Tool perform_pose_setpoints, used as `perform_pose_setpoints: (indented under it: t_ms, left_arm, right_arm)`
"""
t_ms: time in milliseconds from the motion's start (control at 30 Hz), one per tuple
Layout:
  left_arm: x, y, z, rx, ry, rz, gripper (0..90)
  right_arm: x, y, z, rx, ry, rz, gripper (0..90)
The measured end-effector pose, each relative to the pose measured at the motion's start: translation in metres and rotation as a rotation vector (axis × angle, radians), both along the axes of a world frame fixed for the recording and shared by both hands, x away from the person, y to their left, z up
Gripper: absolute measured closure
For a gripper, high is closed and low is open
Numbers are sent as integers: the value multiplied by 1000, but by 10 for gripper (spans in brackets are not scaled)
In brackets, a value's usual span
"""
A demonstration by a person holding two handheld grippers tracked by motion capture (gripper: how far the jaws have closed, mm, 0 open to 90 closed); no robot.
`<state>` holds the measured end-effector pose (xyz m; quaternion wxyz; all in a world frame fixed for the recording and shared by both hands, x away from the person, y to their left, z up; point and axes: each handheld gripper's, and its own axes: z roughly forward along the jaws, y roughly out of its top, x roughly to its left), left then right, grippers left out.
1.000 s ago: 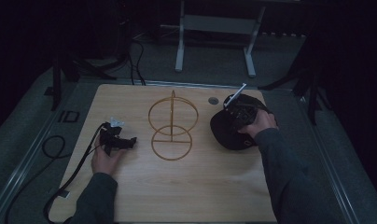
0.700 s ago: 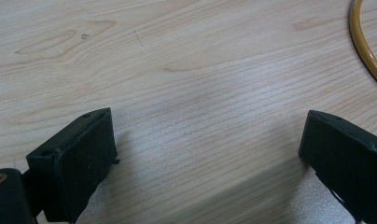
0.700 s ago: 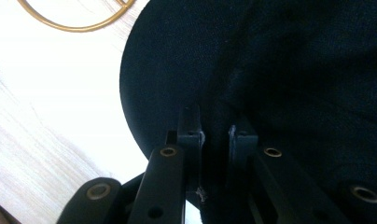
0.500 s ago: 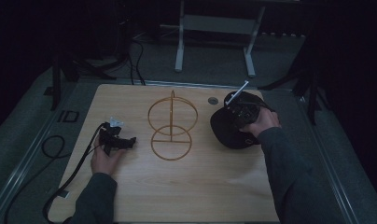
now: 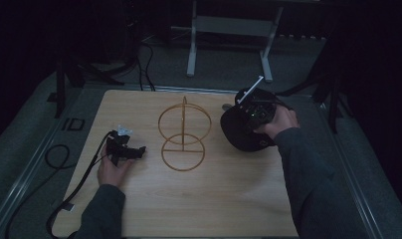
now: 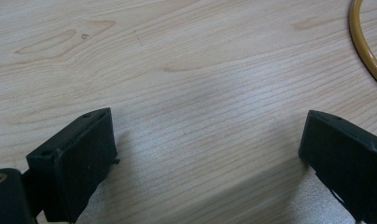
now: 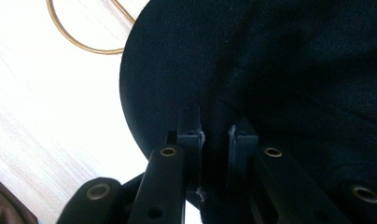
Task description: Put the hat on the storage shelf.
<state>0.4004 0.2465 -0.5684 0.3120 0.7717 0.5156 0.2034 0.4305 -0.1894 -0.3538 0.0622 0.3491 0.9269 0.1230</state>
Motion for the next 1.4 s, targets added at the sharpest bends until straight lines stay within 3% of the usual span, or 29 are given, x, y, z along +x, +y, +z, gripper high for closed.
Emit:
perform_pose_setpoints:
  t_ms: [367, 1400]
  left_arm:
    - [0, 0, 0, 0, 0, 0, 34]
    - [0, 0, 0, 0, 1, 0, 34]
  right_arm:
    - [-1, -5, 18, 16, -4, 12, 798]
    - [-3, 15, 62, 17, -42, 67, 795]
